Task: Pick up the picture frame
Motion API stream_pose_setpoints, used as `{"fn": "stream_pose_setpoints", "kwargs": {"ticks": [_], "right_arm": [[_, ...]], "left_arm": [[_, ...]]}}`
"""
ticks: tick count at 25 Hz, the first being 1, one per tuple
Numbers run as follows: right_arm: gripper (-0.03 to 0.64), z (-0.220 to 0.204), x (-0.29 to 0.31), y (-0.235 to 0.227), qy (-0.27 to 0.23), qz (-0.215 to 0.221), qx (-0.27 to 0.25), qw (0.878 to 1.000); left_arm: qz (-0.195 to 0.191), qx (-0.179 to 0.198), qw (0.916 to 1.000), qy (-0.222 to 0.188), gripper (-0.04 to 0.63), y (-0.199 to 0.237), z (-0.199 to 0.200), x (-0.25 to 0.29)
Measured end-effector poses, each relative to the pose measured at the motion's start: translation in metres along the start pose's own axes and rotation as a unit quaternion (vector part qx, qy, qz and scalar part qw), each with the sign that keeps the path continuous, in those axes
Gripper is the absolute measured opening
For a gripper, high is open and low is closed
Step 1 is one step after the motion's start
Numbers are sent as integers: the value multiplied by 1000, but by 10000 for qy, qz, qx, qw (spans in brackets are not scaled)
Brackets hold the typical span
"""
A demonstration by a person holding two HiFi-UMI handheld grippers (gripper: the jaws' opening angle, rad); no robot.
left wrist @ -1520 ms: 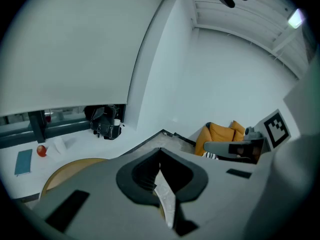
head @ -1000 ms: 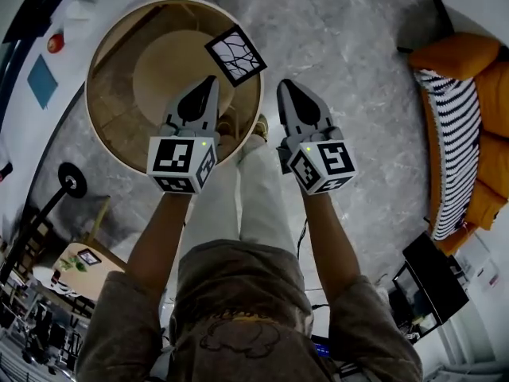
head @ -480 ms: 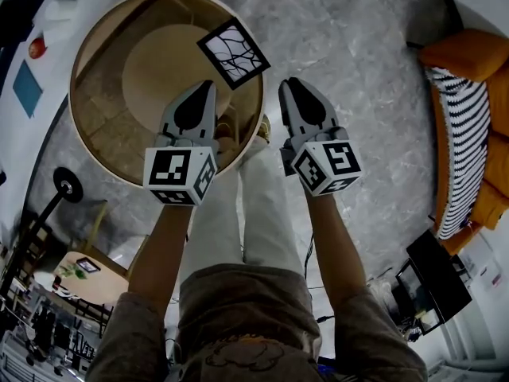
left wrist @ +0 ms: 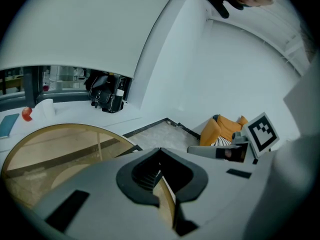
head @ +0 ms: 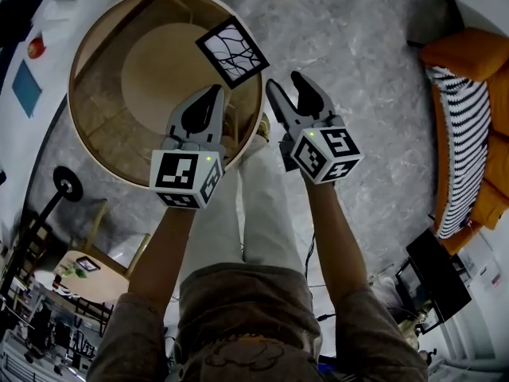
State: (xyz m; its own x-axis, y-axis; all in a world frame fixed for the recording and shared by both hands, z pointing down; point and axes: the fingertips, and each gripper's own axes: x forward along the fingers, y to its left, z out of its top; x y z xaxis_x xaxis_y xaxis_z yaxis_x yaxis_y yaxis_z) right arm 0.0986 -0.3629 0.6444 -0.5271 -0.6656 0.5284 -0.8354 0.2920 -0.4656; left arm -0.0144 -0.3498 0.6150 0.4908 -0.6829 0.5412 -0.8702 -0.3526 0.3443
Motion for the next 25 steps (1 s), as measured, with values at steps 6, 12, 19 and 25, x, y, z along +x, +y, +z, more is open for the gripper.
{"fn": "stream_pose_setpoints", "kwargs": {"ticks": [6, 12, 19, 25], "right_arm": [[234, -18, 23, -19, 260, 75, 257, 9993], [234, -38, 56, -40, 575, 153, 406, 9974], [233, -58, 92, -56, 932, 286, 573, 9936], [233, -79, 109, -64, 1247, 315, 655, 9895]], "left_arm": [[-89, 1, 9999, 112, 18, -6, -7, 8], [-73, -8, 9998, 184, 18, -2, -11, 13], [-73, -67, 9997, 203, 18, 5, -12, 17], [-102, -102, 9995, 289, 18, 6, -17, 19]]}}
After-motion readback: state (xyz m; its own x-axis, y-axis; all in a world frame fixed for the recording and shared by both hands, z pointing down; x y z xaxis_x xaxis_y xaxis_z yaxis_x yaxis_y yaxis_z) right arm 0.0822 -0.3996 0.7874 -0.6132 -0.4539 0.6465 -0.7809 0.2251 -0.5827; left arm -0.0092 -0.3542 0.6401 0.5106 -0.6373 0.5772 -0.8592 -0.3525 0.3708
